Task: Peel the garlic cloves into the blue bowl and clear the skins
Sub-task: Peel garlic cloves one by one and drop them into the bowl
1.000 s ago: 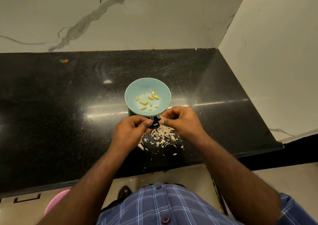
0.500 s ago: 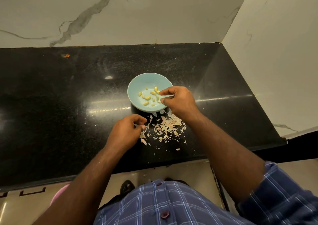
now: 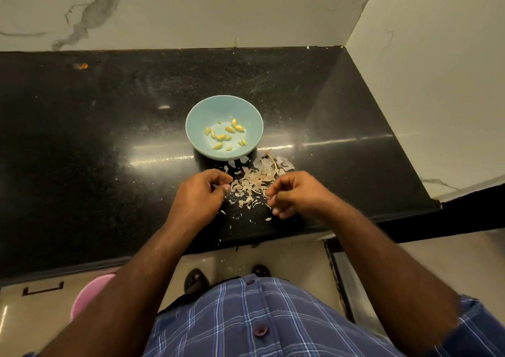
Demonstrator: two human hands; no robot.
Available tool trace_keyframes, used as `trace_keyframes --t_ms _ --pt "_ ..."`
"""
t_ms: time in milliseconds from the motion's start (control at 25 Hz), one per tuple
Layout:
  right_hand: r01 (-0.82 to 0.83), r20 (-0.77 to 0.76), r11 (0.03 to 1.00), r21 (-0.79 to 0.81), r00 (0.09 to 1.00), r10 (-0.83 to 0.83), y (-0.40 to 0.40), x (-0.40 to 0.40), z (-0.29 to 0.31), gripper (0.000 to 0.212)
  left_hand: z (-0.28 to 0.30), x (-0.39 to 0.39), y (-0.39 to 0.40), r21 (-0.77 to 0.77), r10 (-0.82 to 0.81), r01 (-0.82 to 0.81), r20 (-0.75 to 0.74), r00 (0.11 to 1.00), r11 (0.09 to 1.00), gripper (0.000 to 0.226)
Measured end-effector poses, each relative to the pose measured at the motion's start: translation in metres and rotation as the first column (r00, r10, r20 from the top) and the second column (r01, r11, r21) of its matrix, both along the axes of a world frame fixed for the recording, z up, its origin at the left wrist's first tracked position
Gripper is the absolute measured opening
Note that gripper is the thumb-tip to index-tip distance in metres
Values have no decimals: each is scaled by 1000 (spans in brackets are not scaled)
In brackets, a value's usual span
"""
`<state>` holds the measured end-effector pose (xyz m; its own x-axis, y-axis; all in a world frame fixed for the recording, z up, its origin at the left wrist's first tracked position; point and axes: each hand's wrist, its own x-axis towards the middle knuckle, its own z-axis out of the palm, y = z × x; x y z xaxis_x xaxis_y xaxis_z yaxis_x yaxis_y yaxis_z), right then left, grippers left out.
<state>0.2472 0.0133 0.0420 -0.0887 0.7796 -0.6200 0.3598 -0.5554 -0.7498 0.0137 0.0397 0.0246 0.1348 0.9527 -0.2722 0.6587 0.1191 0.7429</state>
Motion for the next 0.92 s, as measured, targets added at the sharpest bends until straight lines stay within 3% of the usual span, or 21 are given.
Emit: trace_keyframes --t_ms 120,240,320,520,680,800,920 --pt "-149 -56 985 -87 988 144 -9 -2 -14 13 1 -1 -3 18 80 -81 43 996 997 16" --pt "68 -162 988 137 986 -46 -2 -18 -25 14 0 -10 -4 24 182 -184 75 981 983 19" --pt "202 -251 963 180 956 -154 6 -22 -27 14 -2 -18 -5 22 236 -238 76 969 971 21" --pt "-104 -260 995 -5 960 99 3 -36 -32 17 -9 -35 -9 9 291 -292 29 956 957 19" --pt "72 -112 952 298 993 -40 15 -53 -32 11 -10 -44 -13 3 294 -294 -6 956 956 18" --pt "-205 224 895 396 967 123 18 -65 -28 12 -9 -48 -13 2 280 -280 -23 960 960 18" --pt "-472 514 822 318 815 269 13 -95 -27 27 -7 -50 -12 1 267 -267 -17 964 964 17"
